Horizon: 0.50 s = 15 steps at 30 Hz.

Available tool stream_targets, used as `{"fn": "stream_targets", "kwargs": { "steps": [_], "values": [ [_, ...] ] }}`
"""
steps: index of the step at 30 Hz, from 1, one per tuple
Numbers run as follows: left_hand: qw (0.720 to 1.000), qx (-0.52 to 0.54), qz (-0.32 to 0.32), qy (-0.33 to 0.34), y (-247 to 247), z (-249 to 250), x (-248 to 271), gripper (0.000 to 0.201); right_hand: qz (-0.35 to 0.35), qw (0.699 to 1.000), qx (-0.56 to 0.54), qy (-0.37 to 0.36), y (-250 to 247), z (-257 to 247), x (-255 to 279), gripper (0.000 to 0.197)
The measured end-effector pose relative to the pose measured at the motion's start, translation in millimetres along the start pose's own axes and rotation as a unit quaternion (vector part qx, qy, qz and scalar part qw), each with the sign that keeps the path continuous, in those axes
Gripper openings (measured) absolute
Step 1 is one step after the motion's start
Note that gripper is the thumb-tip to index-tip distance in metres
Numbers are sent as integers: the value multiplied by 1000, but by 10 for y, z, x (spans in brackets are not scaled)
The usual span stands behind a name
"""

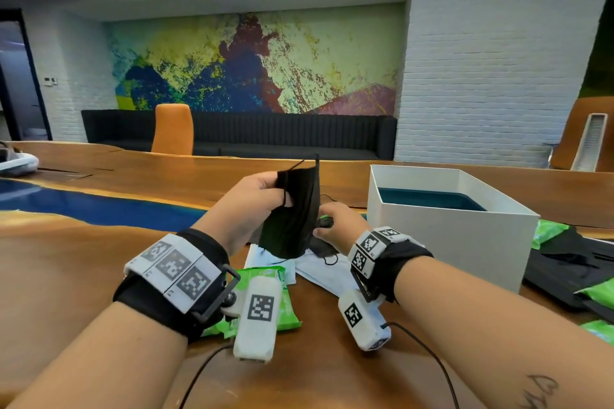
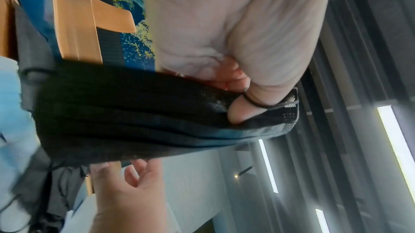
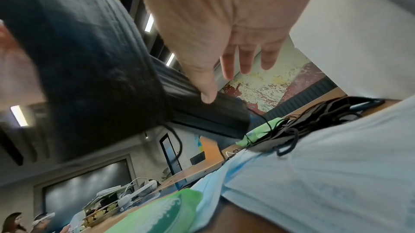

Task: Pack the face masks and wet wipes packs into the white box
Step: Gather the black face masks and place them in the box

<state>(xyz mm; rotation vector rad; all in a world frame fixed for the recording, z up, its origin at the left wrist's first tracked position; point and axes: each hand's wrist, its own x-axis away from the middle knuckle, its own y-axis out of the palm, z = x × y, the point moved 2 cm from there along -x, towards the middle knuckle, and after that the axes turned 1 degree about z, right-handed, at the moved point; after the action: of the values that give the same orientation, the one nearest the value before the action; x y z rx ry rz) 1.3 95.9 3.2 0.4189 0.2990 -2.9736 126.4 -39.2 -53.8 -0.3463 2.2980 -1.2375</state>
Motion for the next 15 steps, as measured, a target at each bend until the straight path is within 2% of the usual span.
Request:
{"fn": "stream_targets", "kwargs": {
  "steps": [2,3,5,6,8,10,15],
  "values": [
    [998,61,-23,20,9,113,33,29,43,997,-58,12,-25,-34,42,40],
    [995,84,-35,36,16,176,50,29,39,995,-94,7,-32,-63,54,50],
    [992,96,-52,61,33,293,81,23,-35,987,-154,-26,-33,-153,98,70],
    [992,86,-55,68,40,337,88,21,-88,982,-161,-41,-17,-190,119,71],
    [993,68,-56,74,43,399,99,25,-168,972,-161,-39,-13,-214,160,50],
    [994,64,-50,72,38,425,95,30,-188,961,-200,-17,-42,-242,238,31],
    [992,105,-2,69,9,432,50,32,-251,910,-327,44,-174,-293,526,36]
  ]
}}
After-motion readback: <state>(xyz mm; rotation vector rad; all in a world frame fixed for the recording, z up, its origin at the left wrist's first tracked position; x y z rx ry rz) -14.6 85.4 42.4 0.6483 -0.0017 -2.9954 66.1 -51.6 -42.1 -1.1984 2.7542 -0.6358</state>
